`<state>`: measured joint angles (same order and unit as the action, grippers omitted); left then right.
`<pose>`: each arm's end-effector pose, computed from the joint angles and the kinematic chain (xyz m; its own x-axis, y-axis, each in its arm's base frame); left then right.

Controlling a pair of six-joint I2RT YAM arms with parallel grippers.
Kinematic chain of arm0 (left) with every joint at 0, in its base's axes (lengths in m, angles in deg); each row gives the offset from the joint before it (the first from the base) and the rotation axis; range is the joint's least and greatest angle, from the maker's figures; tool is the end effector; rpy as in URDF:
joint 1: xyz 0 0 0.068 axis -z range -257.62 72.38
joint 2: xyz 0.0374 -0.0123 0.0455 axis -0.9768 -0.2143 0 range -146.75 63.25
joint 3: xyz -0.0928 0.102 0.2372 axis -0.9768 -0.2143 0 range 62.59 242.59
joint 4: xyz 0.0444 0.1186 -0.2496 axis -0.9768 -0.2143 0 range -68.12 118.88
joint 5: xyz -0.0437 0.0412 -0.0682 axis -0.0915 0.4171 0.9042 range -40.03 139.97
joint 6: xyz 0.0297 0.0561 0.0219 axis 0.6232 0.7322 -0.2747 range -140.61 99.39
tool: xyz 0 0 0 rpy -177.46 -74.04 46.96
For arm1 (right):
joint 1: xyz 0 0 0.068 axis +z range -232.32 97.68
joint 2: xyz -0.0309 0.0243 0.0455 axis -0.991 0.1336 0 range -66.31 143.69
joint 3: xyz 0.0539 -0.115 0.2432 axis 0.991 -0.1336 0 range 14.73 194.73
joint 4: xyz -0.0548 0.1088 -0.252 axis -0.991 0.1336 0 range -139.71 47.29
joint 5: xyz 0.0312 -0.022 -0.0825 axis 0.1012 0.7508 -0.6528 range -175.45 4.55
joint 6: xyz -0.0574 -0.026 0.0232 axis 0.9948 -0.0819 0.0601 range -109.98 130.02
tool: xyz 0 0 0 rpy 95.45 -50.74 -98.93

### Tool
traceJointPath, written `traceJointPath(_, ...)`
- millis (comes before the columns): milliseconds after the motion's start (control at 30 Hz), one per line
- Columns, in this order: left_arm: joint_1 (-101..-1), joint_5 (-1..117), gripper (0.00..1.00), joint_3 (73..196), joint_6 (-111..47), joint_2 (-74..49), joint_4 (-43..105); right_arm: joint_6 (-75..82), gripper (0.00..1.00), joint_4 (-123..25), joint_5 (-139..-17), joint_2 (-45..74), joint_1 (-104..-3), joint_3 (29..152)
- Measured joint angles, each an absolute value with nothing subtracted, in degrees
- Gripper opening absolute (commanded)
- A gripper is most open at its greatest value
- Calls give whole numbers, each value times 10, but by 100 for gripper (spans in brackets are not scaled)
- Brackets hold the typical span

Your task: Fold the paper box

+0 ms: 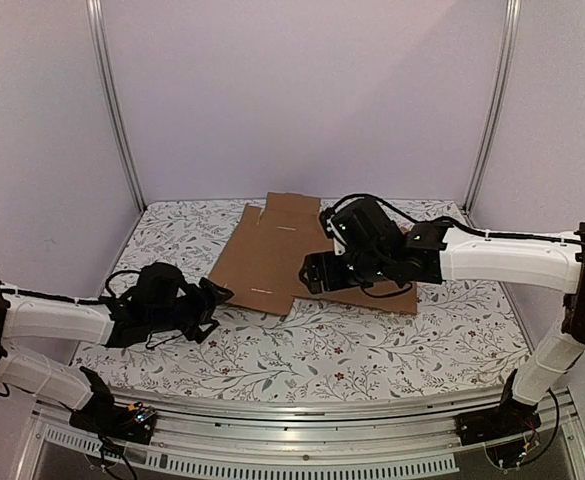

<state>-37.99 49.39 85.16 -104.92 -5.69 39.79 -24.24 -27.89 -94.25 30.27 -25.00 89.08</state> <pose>0.1964 -0.1619 0.1372 -0.6727 -0.7348 -0.0865 -0.3820 0.4450 -0.8100 0.2278 0.3401 0.2446 -0.7451 -0.1311 -0.6539 -0.4270 0.8469 0.3168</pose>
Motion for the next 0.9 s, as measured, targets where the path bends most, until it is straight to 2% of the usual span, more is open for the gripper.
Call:
traceJointPath(233,-369,513,67,877,-1113,-195,542,-213,86,-250,-1028,199,-250,834)
traceJointPath(467,-364,514,51,917,-1141,-254,587,-209,87,-227,-1067,164,-250,787)
traceJointPath(900,-360,508,39,927,-1148,-260,572,-209,87,-221,-1083,149,-250,773)
